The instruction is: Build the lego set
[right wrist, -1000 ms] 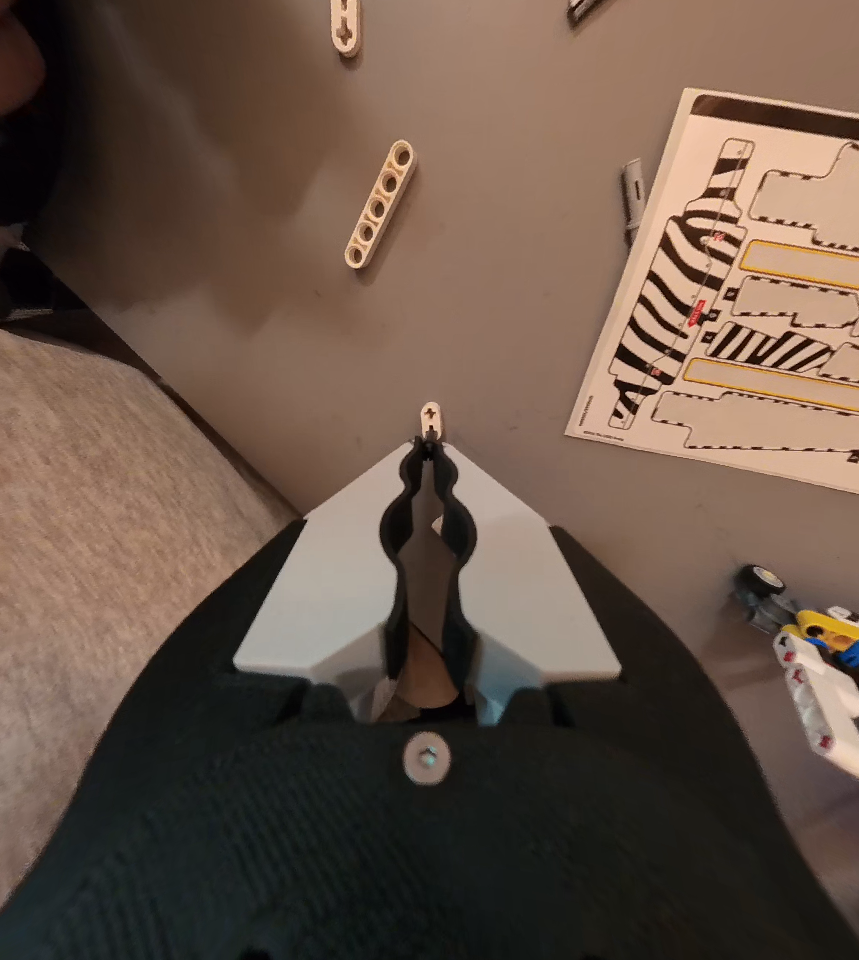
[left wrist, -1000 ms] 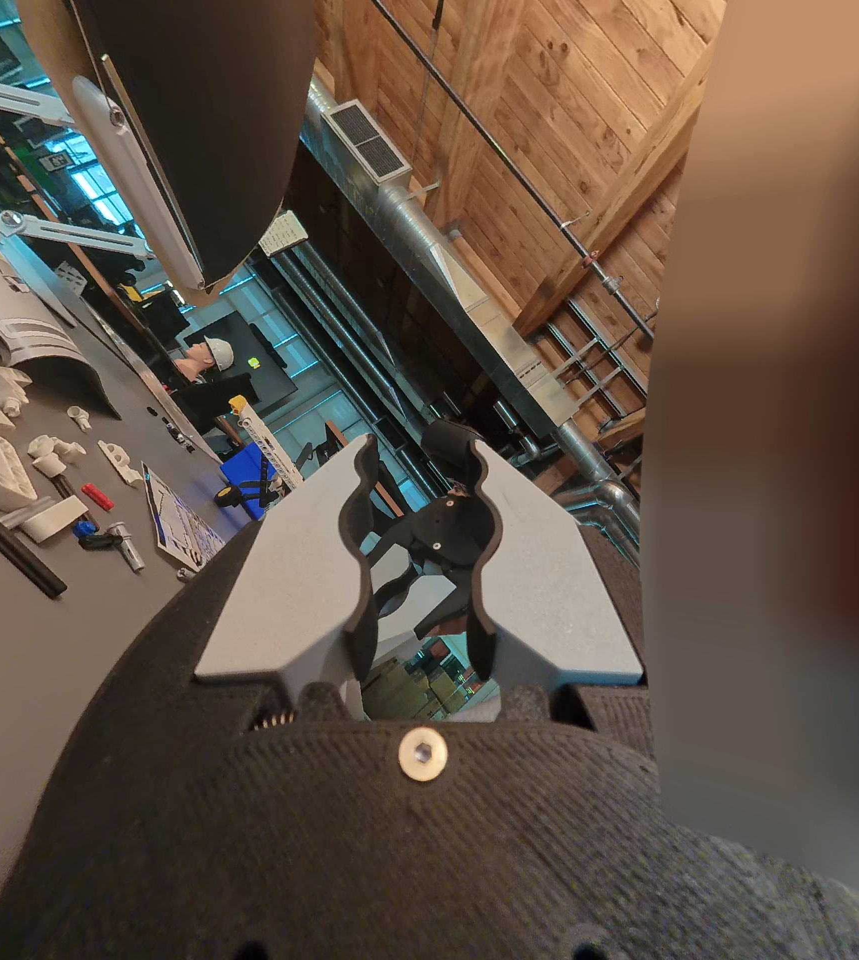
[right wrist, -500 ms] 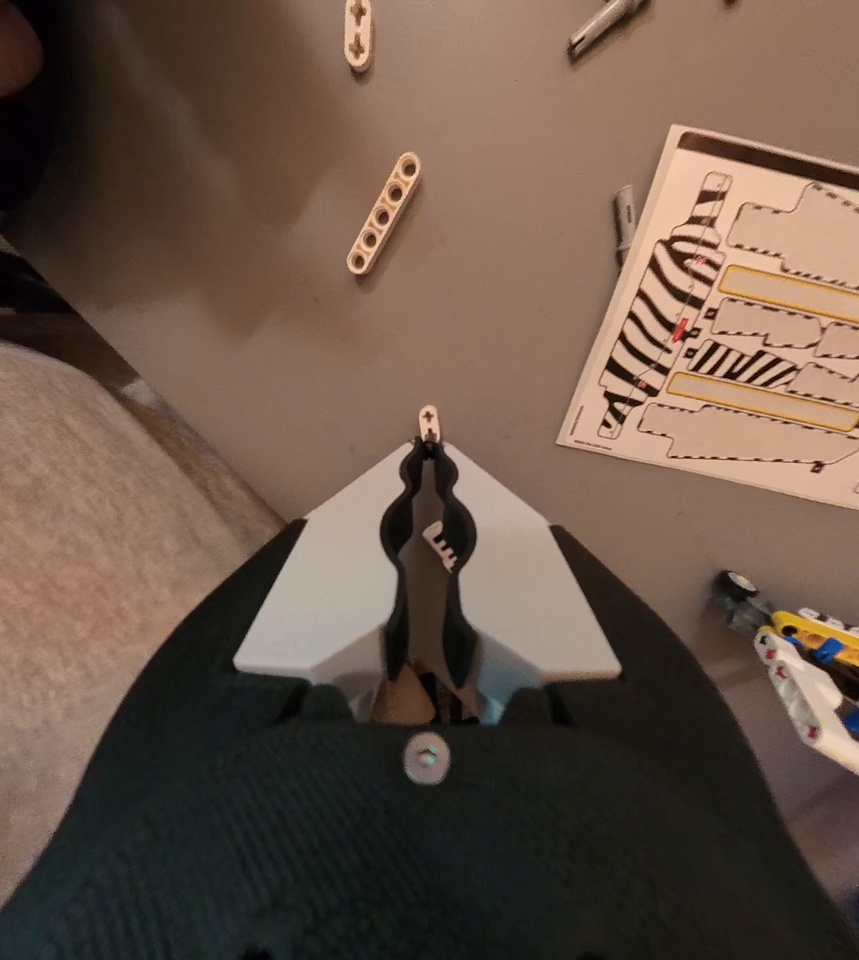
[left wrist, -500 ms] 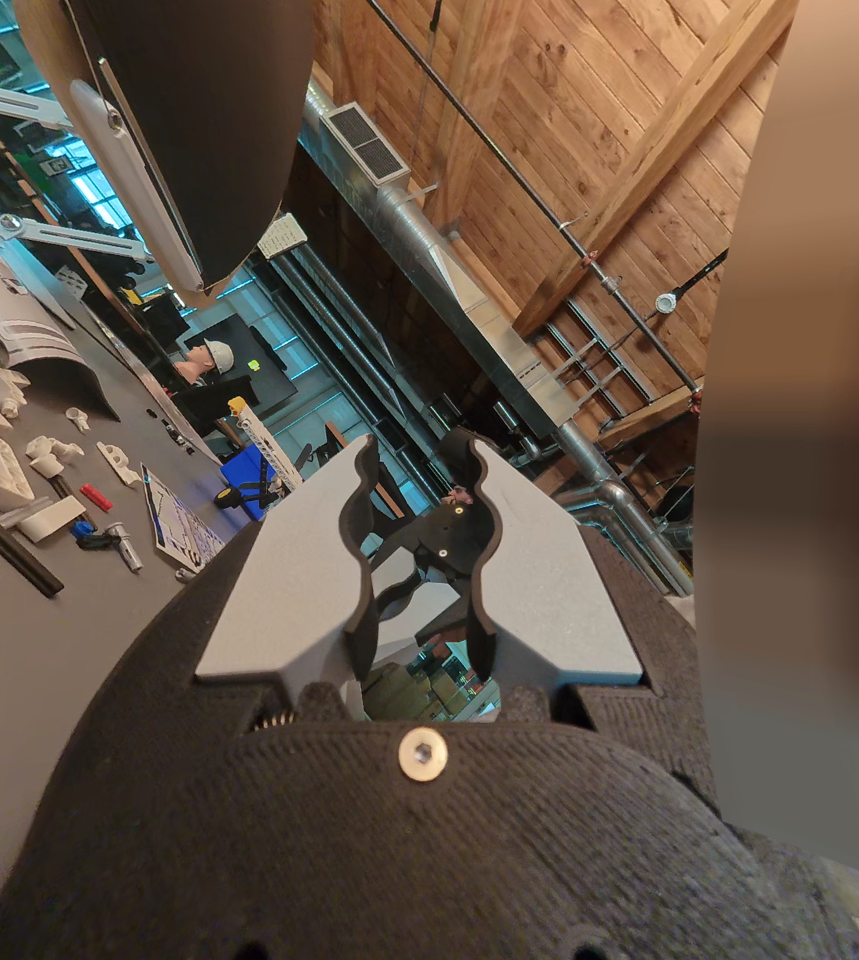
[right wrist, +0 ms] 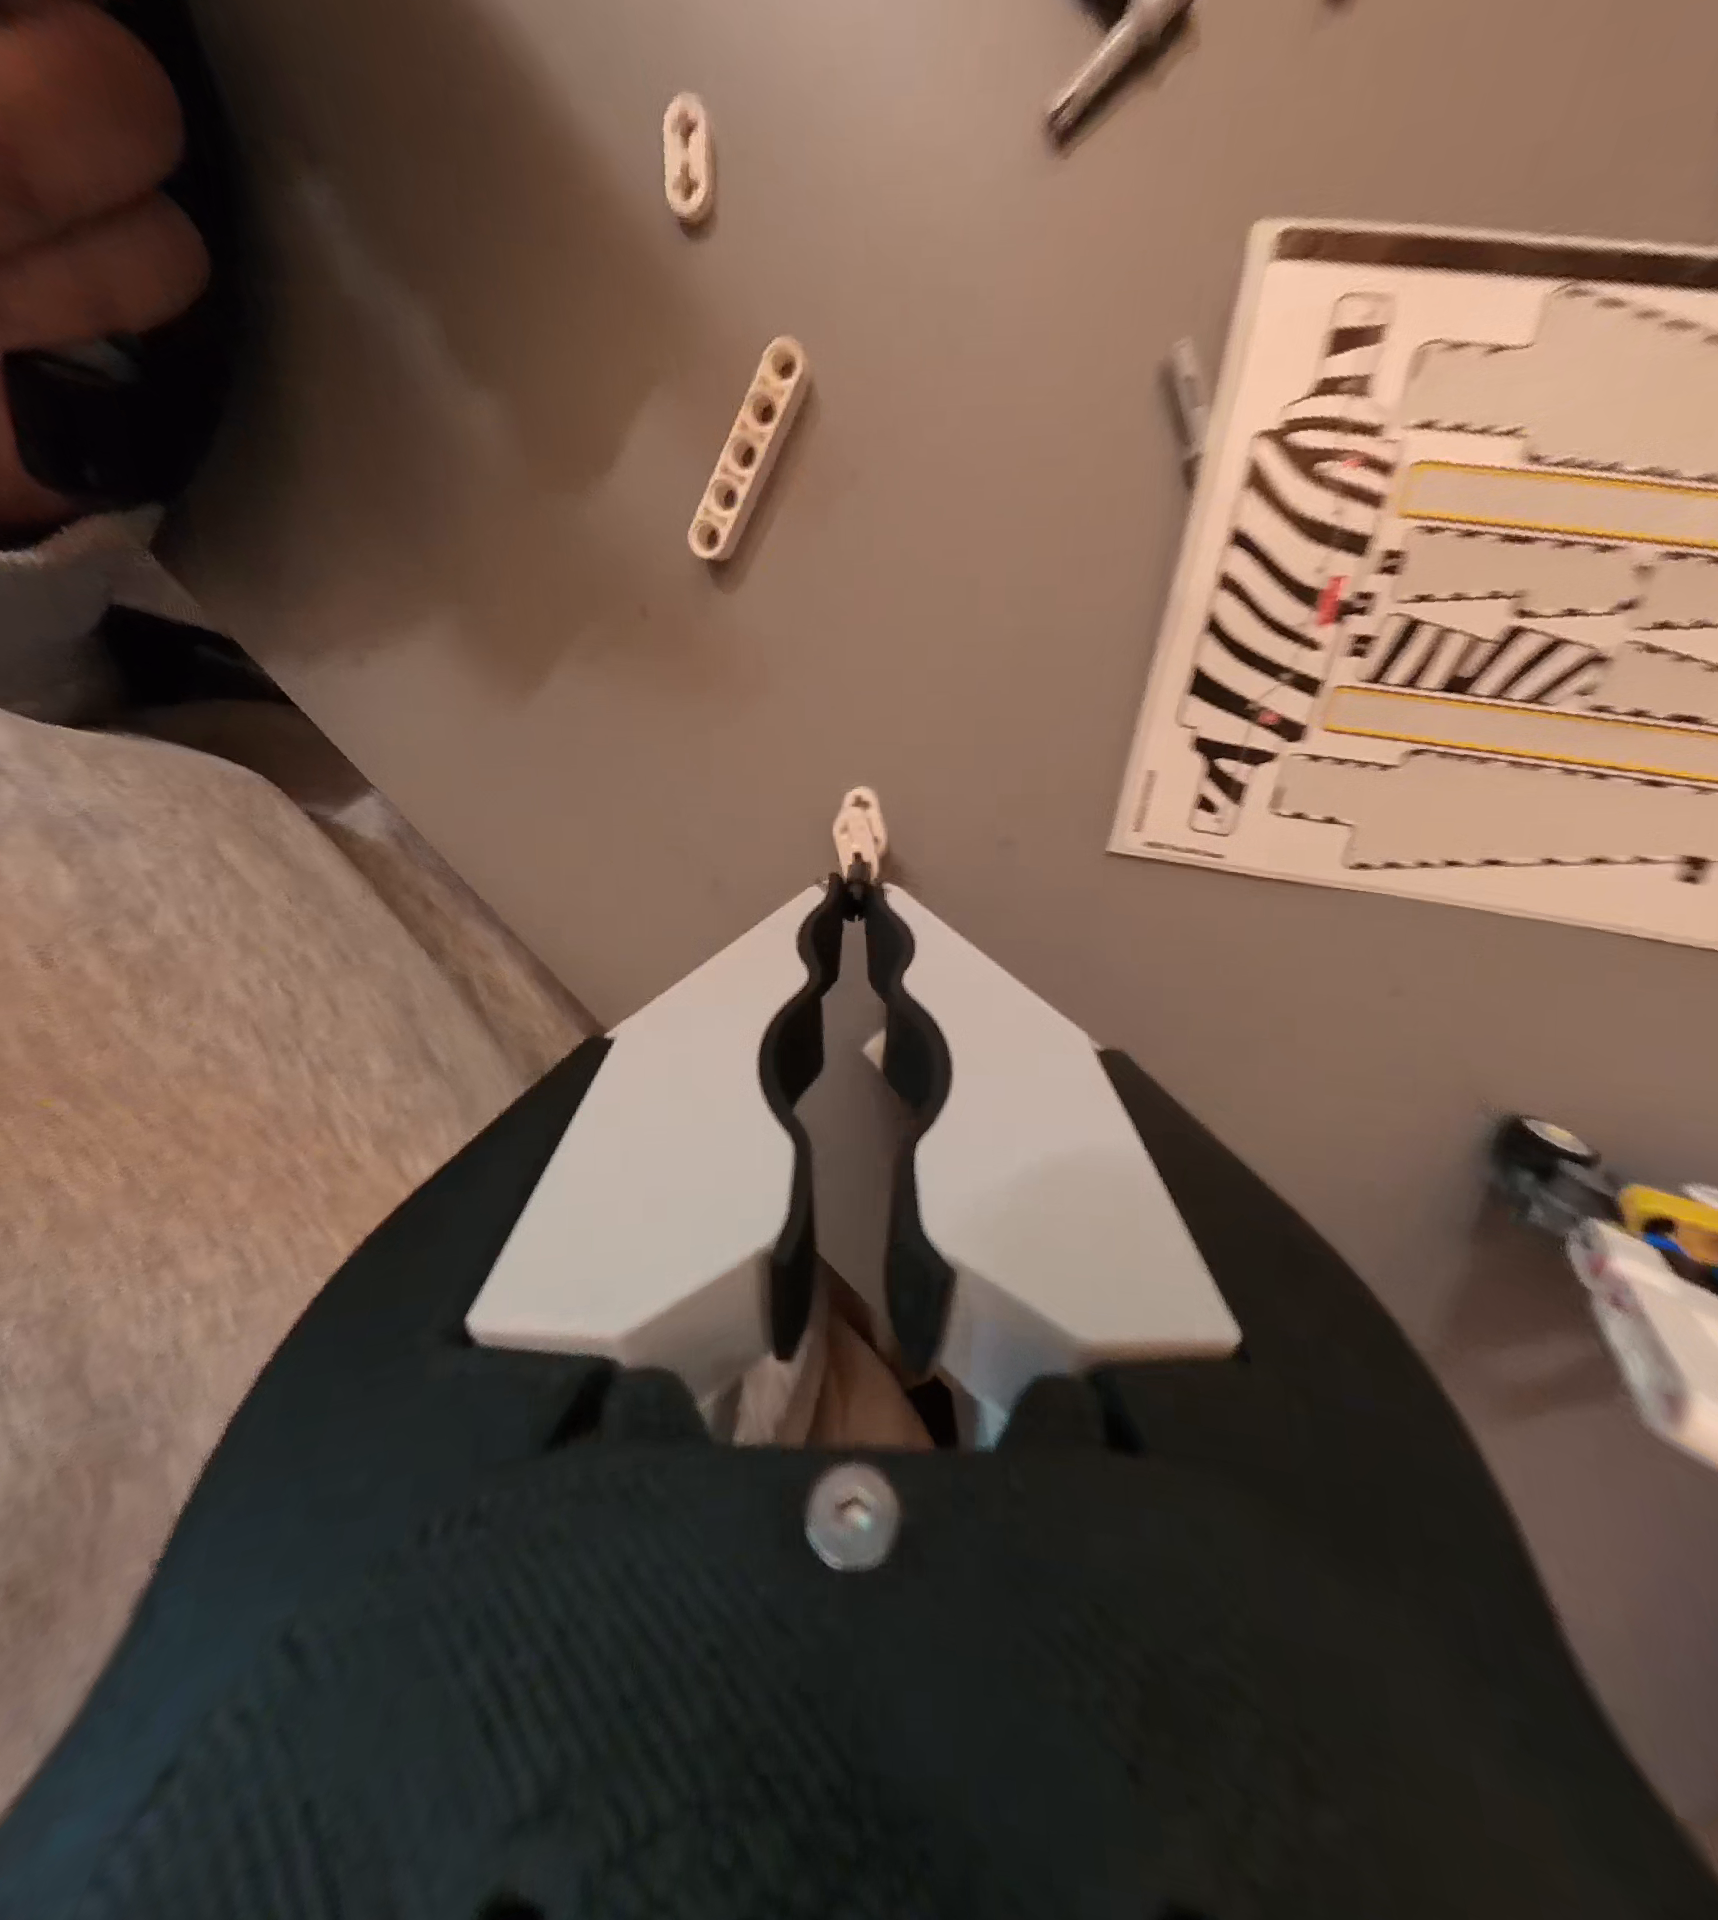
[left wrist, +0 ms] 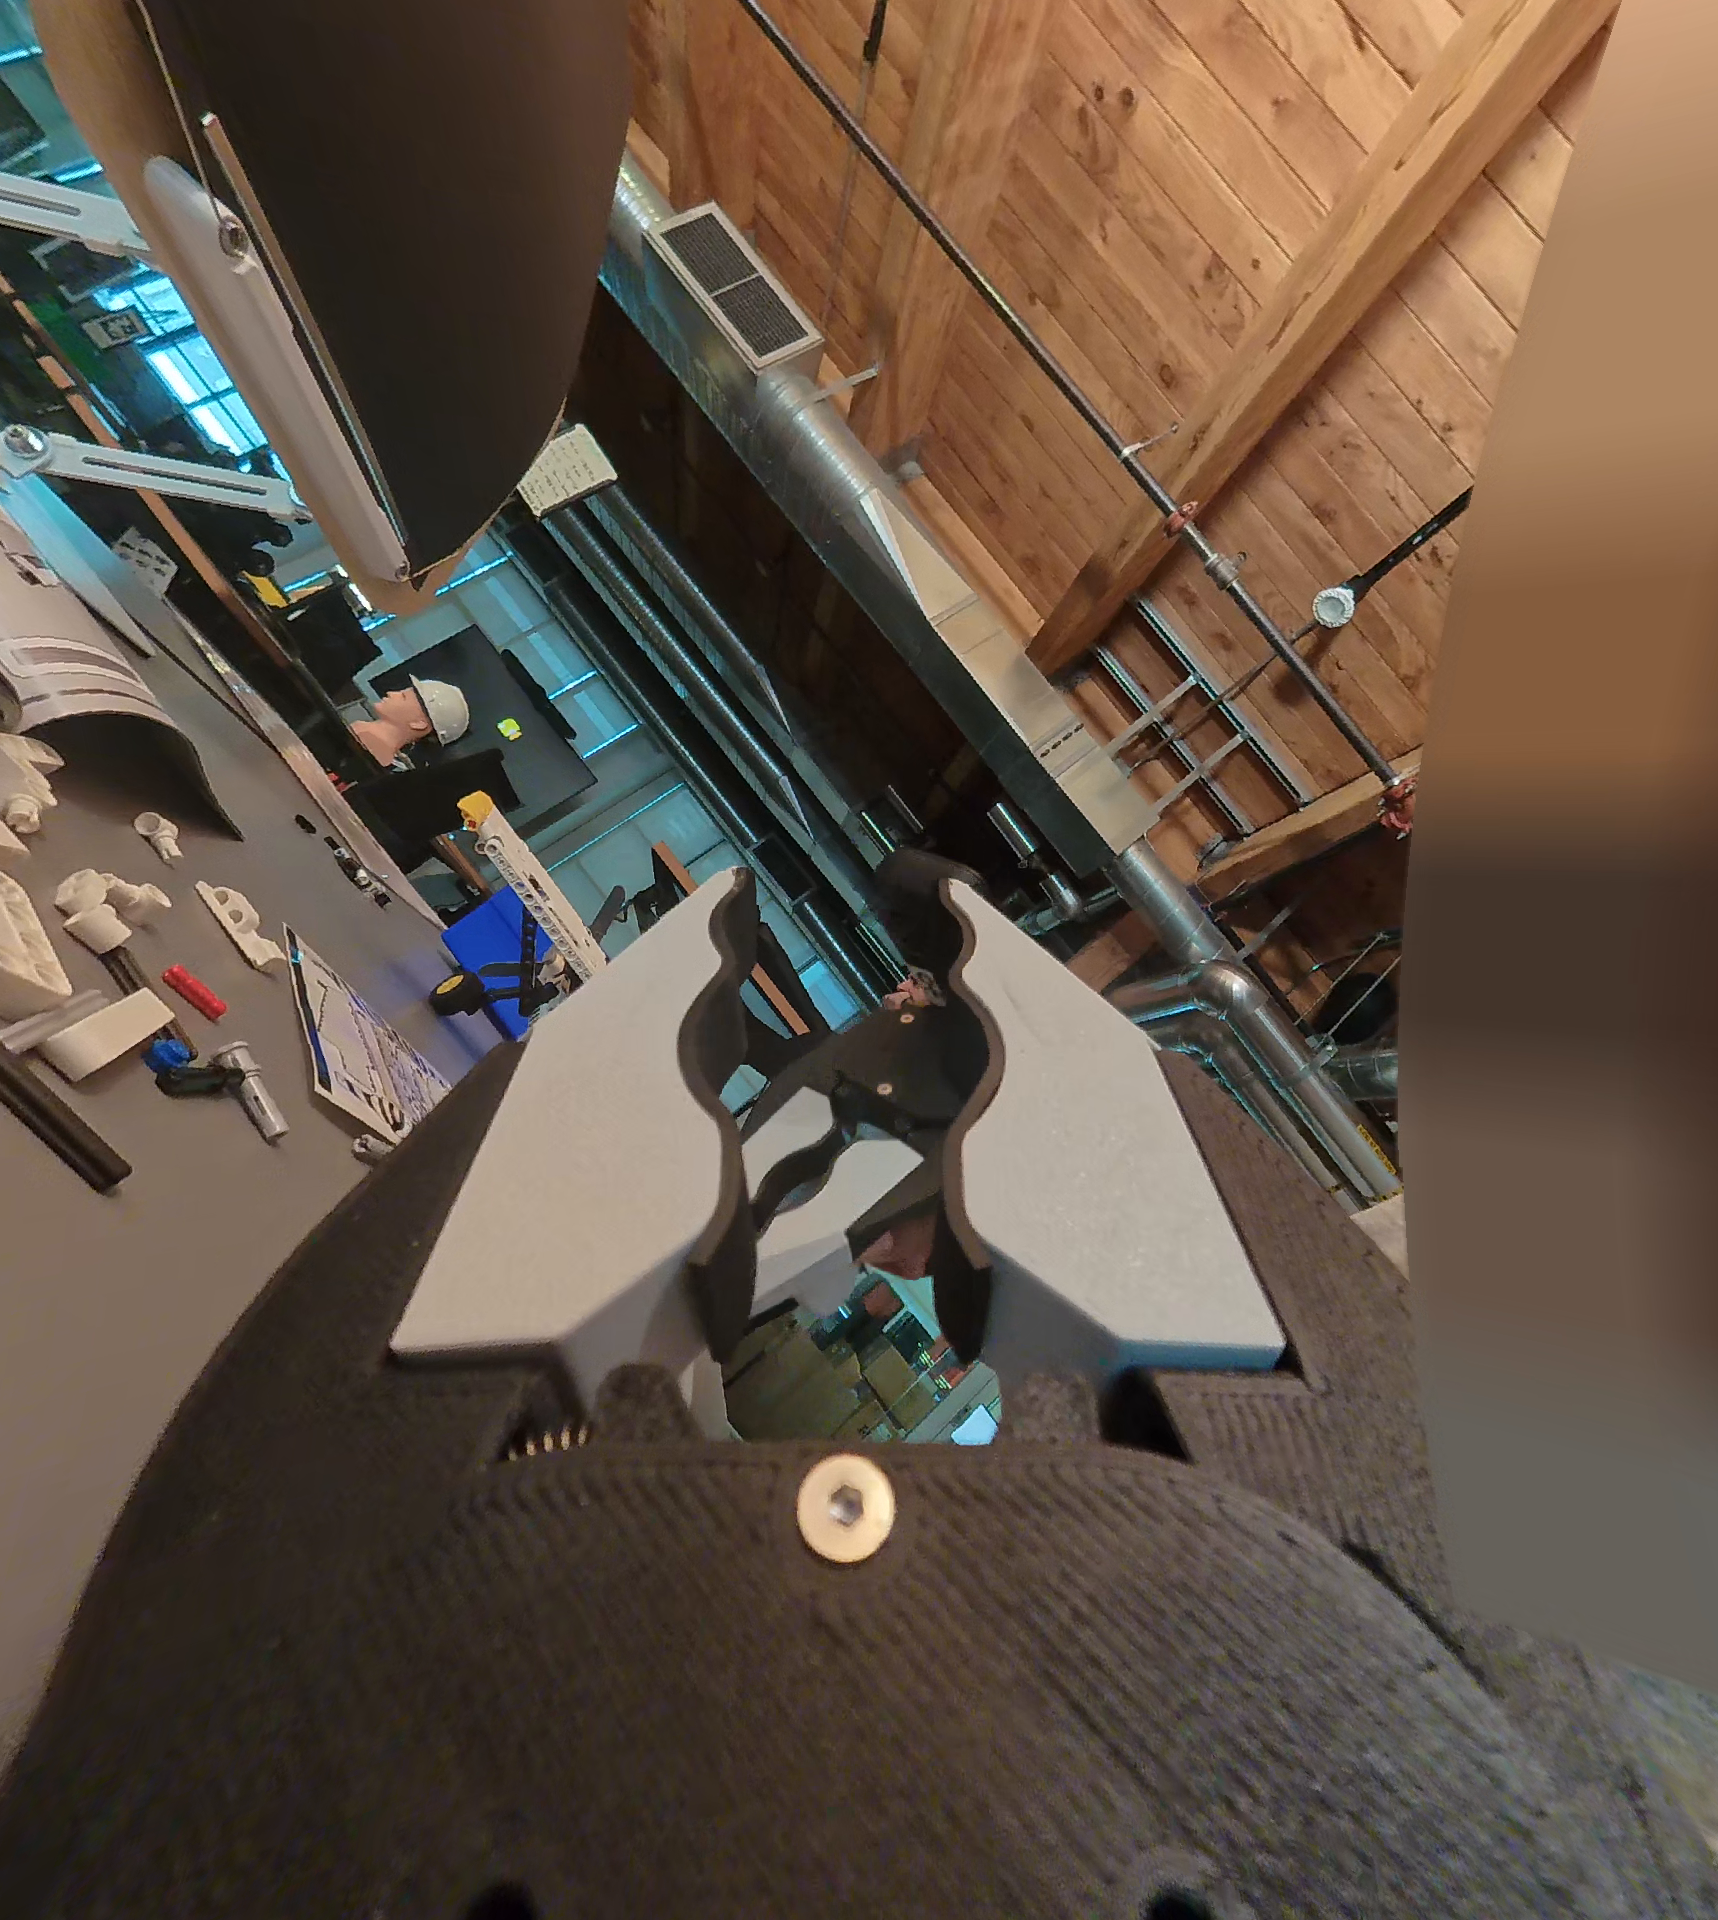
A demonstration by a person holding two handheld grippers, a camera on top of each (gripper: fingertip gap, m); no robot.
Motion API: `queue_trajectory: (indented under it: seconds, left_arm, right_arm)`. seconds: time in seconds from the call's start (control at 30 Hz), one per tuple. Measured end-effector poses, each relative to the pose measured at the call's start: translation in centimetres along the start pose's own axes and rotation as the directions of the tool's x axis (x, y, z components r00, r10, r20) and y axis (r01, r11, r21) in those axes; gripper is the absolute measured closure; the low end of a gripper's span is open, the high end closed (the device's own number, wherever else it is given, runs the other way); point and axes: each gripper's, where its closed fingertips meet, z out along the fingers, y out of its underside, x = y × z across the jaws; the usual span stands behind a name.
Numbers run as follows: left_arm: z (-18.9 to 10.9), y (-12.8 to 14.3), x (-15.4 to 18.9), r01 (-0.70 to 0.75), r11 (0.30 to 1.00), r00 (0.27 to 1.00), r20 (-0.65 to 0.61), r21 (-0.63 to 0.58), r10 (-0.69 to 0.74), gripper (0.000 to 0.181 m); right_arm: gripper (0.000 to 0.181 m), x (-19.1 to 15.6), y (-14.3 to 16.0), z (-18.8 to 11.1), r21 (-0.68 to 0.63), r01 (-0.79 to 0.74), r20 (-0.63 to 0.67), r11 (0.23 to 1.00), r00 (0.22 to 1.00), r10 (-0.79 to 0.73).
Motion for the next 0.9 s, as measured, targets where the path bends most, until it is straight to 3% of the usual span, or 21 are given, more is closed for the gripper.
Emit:
queue_trajectory:
  seconds: [0.9]
  left_arm:
    - [0.03,-0.07,-0.17,0.008,1.0,1.0,0.006,0.001,-0.008,0.149]
  right_arm:
    - [0.178,0.02,-0.34,0.89,-0.096,0.118,-0.028,0.988,0.992,-0.121]
